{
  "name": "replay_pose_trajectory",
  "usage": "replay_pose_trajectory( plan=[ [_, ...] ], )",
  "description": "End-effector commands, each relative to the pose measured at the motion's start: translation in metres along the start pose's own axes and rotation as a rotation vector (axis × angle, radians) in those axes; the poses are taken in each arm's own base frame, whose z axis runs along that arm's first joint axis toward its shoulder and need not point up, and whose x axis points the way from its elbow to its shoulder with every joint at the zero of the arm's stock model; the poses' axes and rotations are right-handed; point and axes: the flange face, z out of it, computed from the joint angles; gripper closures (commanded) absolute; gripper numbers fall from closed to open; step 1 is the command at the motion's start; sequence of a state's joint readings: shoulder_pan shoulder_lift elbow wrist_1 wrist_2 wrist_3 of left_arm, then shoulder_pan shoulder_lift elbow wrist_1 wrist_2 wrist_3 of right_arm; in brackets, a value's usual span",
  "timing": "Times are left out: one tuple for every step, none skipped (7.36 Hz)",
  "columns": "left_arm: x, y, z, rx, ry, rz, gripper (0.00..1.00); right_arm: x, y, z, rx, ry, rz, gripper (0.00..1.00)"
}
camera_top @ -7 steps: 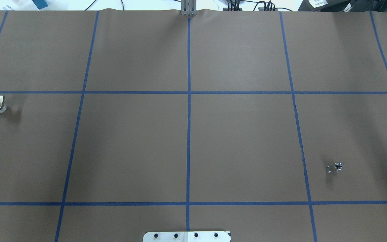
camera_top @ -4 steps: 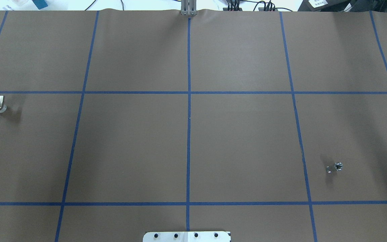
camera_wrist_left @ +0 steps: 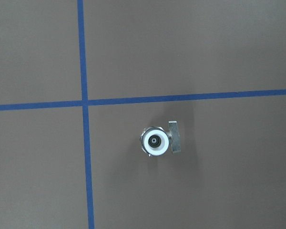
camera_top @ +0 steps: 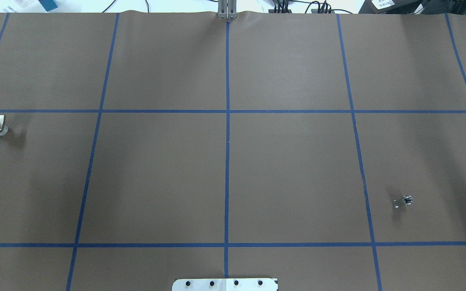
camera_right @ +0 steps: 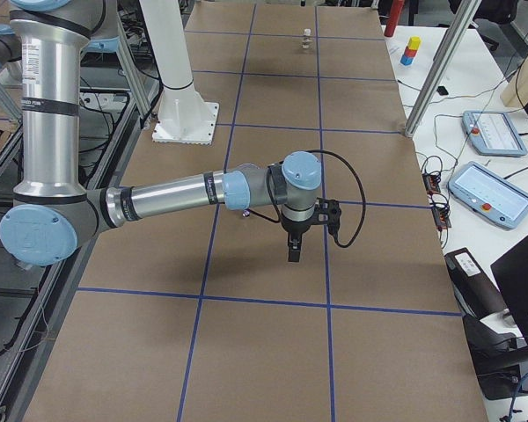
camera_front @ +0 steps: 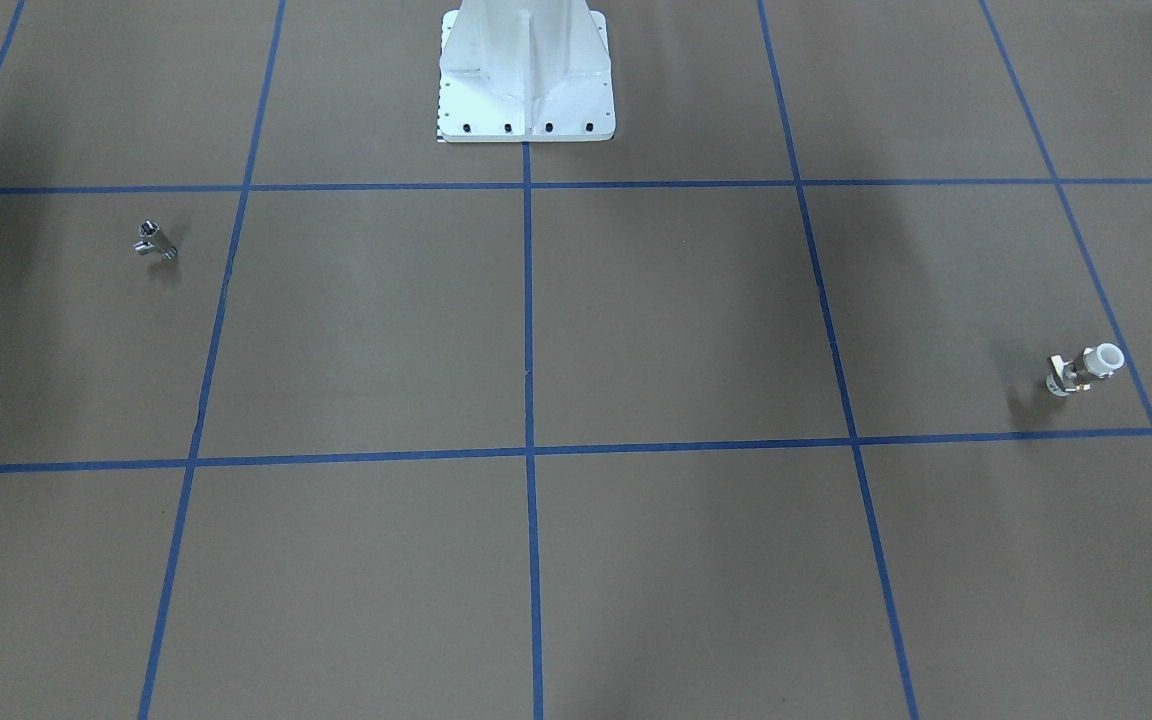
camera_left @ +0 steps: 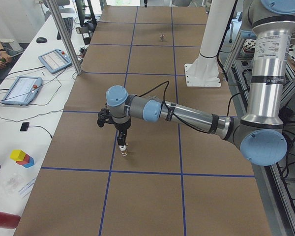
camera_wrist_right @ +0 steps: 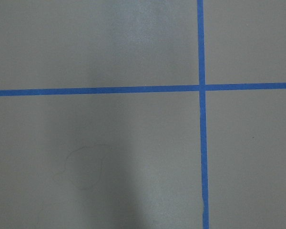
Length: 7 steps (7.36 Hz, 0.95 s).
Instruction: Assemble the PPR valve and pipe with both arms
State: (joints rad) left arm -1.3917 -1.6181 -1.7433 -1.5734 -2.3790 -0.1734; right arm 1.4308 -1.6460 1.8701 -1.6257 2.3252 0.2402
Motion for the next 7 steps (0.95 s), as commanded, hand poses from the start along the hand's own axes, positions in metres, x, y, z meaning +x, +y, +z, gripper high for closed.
replay_pose_trajectory(
  plan=[
    [-0.002,-0.034,0.057,-0.018,0.011,0.076,0.01,-0.005,0.0,0.003,-0.006,-0.001,-0.011,0.0],
    [-0.006,-0.033,0.069,-0.012,0.014,0.099,0.01,-0.006,-0.001,0.003,-0.005,-0.001,-0.014,0.0],
    [0.001,-0.031,0.087,-0.039,0.016,0.115,0.01,-0.007,-0.002,0.003,-0.006,-0.001,-0.015,0.0],
    [0.006,-0.03,0.098,-0.059,0.014,0.122,0.02,-0.009,-0.003,0.004,-0.007,-0.002,-0.021,0.0],
    [0.004,-0.029,0.106,-0.074,0.011,0.118,0.03,-0.009,-0.003,0.004,-0.009,-0.002,-0.018,0.0],
    [0.0,-0.028,0.111,-0.081,-0.006,0.112,0.04,-0.009,-0.003,0.004,-0.009,-0.002,-0.018,0.0],
    [-0.001,-0.03,0.114,-0.076,-0.051,0.116,0.04,-0.009,-0.002,0.004,-0.009,-0.003,-0.018,0.0]
  ],
)
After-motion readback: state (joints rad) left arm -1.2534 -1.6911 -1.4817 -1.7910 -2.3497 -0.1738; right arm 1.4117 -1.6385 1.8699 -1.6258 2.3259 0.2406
